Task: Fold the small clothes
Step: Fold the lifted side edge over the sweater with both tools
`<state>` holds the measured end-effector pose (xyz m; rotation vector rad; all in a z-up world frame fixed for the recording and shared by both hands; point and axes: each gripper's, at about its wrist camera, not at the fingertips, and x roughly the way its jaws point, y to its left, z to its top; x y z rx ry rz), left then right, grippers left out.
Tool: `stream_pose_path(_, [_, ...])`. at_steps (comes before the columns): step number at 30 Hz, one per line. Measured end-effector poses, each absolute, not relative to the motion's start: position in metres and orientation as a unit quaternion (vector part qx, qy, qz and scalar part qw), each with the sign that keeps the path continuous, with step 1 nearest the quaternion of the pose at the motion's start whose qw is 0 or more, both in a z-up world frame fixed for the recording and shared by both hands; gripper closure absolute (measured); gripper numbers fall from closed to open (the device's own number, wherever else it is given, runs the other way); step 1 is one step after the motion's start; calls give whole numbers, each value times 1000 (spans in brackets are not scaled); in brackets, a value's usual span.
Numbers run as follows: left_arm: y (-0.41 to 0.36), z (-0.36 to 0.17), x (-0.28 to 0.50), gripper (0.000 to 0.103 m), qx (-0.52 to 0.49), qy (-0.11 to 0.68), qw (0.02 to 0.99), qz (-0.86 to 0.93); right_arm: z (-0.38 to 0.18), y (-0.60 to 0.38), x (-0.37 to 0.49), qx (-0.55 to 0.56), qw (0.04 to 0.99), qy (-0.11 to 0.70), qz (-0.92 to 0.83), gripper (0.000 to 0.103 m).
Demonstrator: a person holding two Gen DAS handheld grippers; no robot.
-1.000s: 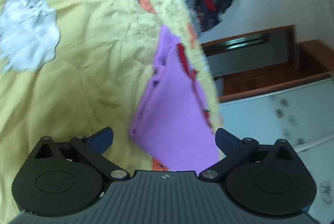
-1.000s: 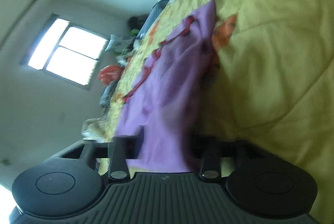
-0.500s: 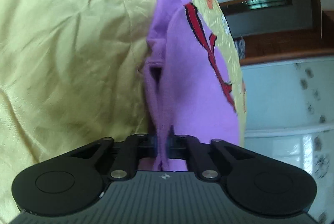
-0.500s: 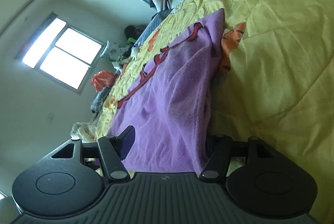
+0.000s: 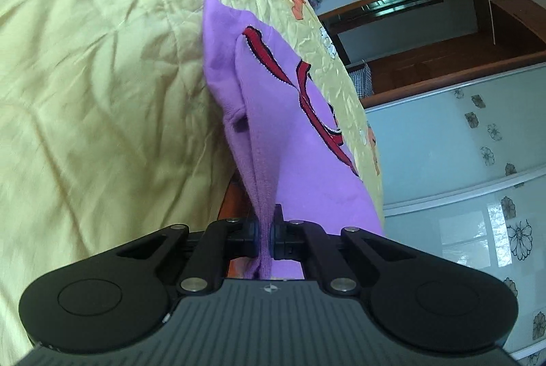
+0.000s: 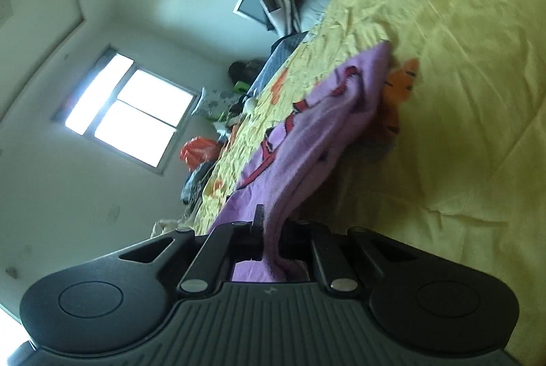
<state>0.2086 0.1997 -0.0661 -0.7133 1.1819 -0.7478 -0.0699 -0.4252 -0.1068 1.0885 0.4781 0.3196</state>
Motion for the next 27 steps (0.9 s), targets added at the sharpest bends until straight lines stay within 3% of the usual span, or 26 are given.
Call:
stream_pose_path(11, [243, -95, 122, 98, -338, 564, 699, -282, -112, -429, -128, 461, 824, 302, 130, 94])
stream_pose_path(13, [258, -100, 111, 96, -334, 568, 707, -256, -100, -422, -135, 367, 857, 356, 68, 72])
stream_pose_path(14, [264, -96, 107, 95, -335, 563, 710, -256, -91, -420, -139, 334, 869, 361, 53, 51])
stream_pose_path(15, [268, -82, 102, 91, -310, 552, 735, -243, -80, -419, -144, 314, 880, 354, 38, 27])
stream_pose_path(16, [265, -65, 100, 69, -266, 542, 765, -226, -65, -415, -147, 280, 899, 337, 17, 18])
stream_pose_path(17, [257, -48, 97, 36, -221, 526, 793, -214, -53, -410, -147, 240, 917, 320, 0, 8])
stream_pose_path(19, [232, -18, 91, 0, -164, 475, 838, -212, -36, -397, -128, 197, 930, 309, -3, 7])
stream_pose_path(23, [130, 14, 90, 1, -39, 389, 890, -233, -32, -384, -46, 132, 941, 312, -17, 8])
stream_pose_path(26, [54, -1, 98, 2, 23, 364, 904, -222, -43, -382, 20, 131, 934, 332, -12, 10])
stream_pose_path(27, [38, -10, 94, 2, 37, 360, 908, -210, -48, -380, 36, 143, 928, 345, 1, 15])
